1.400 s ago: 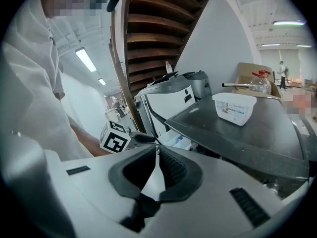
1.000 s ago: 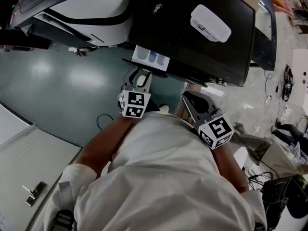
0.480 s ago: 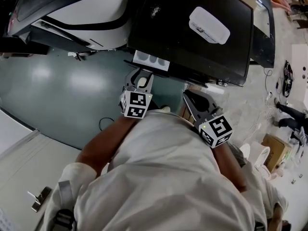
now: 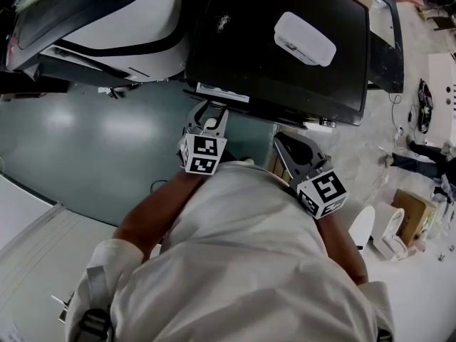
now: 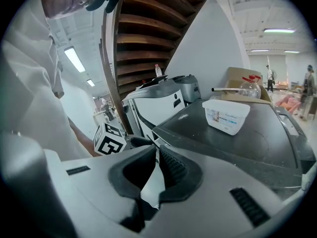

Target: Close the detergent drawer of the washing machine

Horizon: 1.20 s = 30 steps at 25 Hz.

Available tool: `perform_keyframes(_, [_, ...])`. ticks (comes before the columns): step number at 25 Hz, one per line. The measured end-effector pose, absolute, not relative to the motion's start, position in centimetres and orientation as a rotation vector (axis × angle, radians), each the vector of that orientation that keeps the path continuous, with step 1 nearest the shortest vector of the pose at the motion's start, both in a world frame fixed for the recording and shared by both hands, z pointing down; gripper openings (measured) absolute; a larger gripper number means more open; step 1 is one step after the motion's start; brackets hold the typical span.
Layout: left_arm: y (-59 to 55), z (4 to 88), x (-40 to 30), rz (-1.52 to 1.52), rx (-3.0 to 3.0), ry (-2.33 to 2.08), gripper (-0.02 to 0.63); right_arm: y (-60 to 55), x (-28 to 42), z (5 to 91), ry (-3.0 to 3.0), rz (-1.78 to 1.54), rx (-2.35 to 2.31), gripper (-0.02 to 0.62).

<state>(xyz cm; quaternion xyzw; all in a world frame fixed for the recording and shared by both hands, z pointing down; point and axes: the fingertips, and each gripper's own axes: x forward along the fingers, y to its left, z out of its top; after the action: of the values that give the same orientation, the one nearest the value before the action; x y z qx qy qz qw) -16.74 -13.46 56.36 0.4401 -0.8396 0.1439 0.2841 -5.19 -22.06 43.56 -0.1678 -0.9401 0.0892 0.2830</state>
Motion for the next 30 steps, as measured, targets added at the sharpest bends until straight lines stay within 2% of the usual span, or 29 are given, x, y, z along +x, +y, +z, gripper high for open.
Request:
perform_keyframes(5, [-13.9, 56.3, -17.2, 0.38, 1.191, -2.242, 0.183, -23.1, -4.8, 44.6, -2.5, 0.152, -0.44, 0.025])
perform_keyframes(30, [-15.3, 56.3, -19.5, 0.357, 1.182, -2.262, 0.173, -24.9, -7.3, 43.9, -2.507, 0.172, -0.389, 0.025])
